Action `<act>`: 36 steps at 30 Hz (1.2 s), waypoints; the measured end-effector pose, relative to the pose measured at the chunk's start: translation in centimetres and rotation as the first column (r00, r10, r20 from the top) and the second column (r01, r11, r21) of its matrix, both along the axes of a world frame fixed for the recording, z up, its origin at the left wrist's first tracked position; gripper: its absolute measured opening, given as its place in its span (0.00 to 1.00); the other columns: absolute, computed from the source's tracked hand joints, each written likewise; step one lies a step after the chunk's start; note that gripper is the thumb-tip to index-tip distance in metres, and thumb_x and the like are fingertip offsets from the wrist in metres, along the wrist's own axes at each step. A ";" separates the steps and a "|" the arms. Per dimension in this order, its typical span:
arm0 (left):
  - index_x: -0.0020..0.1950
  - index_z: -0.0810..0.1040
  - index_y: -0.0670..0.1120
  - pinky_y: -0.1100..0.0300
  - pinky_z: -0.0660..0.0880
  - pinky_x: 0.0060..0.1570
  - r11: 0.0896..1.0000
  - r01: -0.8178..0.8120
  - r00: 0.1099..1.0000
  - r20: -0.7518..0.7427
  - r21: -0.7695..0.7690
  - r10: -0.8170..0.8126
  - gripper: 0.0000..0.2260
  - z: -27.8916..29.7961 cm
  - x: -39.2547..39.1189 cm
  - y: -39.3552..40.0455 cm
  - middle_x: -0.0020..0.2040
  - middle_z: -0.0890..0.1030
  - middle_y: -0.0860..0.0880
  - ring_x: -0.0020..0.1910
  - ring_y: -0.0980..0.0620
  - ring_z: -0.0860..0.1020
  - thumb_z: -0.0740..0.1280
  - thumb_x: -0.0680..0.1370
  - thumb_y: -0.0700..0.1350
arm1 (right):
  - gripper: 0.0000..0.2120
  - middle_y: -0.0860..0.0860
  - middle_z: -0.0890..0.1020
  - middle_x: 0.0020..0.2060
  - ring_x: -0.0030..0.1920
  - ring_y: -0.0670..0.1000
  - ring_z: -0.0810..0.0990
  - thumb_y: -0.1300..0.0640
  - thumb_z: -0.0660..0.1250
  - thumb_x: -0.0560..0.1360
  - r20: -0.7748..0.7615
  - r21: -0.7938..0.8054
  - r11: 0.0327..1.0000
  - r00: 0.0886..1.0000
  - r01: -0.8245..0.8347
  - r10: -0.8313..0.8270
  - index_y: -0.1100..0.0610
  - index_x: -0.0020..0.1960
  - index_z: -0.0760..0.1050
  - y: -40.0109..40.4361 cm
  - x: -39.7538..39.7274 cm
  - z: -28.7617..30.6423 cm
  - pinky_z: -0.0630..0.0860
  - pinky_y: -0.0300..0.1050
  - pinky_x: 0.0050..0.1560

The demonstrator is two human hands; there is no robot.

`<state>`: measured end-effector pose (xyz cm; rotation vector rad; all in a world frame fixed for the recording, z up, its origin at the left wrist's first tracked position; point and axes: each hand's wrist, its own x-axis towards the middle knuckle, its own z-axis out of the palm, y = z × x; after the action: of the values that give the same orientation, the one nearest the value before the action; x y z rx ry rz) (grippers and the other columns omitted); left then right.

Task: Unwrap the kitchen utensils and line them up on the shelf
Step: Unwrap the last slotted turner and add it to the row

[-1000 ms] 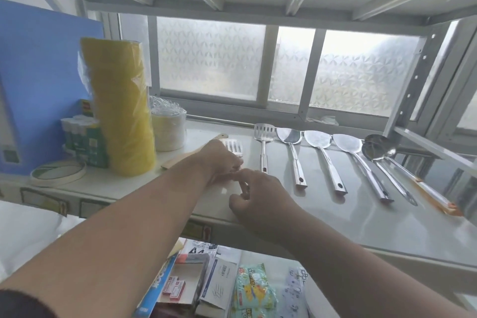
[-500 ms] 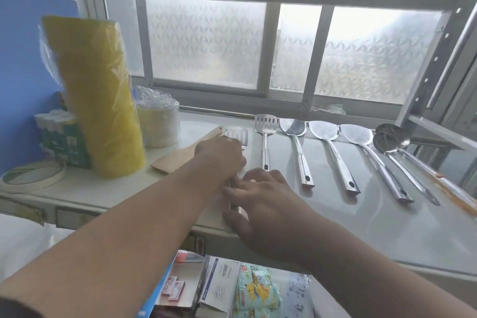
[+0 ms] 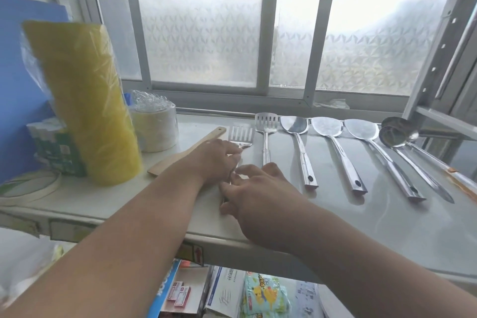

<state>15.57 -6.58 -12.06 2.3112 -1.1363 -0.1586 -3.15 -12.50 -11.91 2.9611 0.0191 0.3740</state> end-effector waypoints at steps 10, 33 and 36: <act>0.62 0.85 0.48 0.52 0.73 0.70 0.963 -0.071 0.996 0.078 0.261 0.052 0.14 2.2 1.1 -2.1 0.73 0.76 0.46 0.67 0.47 0.77 0.62 0.88 0.51 | 0.16 0.49 0.79 0.64 0.75 0.54 0.66 0.56 0.57 0.77 -0.067 -0.059 0.997 0.997 0.044 -0.048 0.49 0.62 0.75 -0.4 1.3 1.3 0.64 0.58 0.67; 0.80 0.73 0.62 0.52 0.55 0.80 0.988 -0.029 0.998 -0.050 0.154 0.037 0.19 2.1 3.8 -3.9 0.83 0.67 0.50 0.86 0.52 0.54 0.57 0.89 0.56 | 0.11 0.46 0.78 0.45 0.57 0.54 0.75 0.55 0.59 0.78 -0.056 -0.105 0.994 0.998 0.001 -0.007 0.47 0.51 0.80 -2.9 6.0 1.8 0.71 0.53 0.58; 0.79 0.74 0.61 0.53 0.52 0.81 0.989 -0.028 0.998 -0.050 0.142 0.036 0.19 1.9 4.0 -4.1 0.83 0.68 0.50 0.87 0.52 0.50 0.57 0.90 0.54 | 0.08 0.44 0.78 0.43 0.58 0.55 0.75 0.55 0.60 0.77 -0.015 -0.062 0.998 1.000 -0.001 0.000 0.47 0.49 0.78 -3.1 6.3 1.2 0.69 0.52 0.58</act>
<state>19.58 -10.67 -10.12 2.4327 -1.0931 -0.2942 3.16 -15.56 -10.72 2.9033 0.0329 0.3446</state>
